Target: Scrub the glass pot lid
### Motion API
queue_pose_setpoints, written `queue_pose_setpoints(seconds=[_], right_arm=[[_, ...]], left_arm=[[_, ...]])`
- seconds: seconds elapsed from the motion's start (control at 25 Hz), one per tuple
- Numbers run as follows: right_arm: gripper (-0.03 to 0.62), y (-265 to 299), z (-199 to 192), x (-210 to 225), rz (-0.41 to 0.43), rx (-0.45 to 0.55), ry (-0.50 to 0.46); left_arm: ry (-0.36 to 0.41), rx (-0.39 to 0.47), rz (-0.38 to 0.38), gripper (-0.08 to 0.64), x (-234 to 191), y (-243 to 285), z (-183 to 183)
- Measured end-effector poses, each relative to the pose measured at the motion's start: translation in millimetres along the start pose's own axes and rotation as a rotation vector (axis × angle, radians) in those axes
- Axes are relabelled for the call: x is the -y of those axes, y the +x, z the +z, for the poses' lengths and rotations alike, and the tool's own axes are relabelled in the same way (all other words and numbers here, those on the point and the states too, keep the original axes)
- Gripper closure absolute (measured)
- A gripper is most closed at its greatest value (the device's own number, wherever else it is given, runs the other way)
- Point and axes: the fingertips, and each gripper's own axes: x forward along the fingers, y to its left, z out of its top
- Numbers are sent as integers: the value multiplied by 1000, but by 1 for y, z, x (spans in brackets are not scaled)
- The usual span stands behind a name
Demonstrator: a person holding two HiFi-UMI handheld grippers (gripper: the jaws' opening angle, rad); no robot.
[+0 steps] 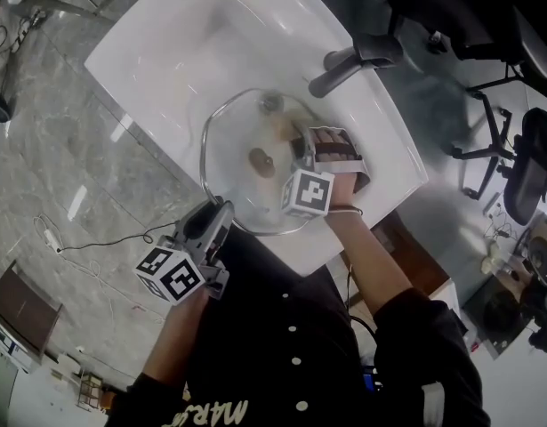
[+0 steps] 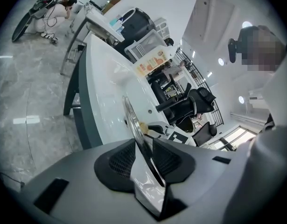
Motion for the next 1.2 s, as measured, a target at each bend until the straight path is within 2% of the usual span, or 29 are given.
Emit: queue_pose_setpoints(seconds=[0.16,0.36,0.52,1.0,1.2], right_arm=[[448,-13,-5,-11,51,-22,-24],[448,-30,-15,-32,155,-35,-22],[448,-46,-24,-52,235,-59,-59],[448,-80,-39,-85,380,-46,-193],[448,-93,-44,-94,452,-37,-233]], left_arm=[[9,5,7,428,1,-1,0],[15,9,14,430,0,0,-1],[24,12,25,431,1,-1,-3],[59,20,44,431,2,-2,-4],[35,38,40,435,1,-3,-3]])
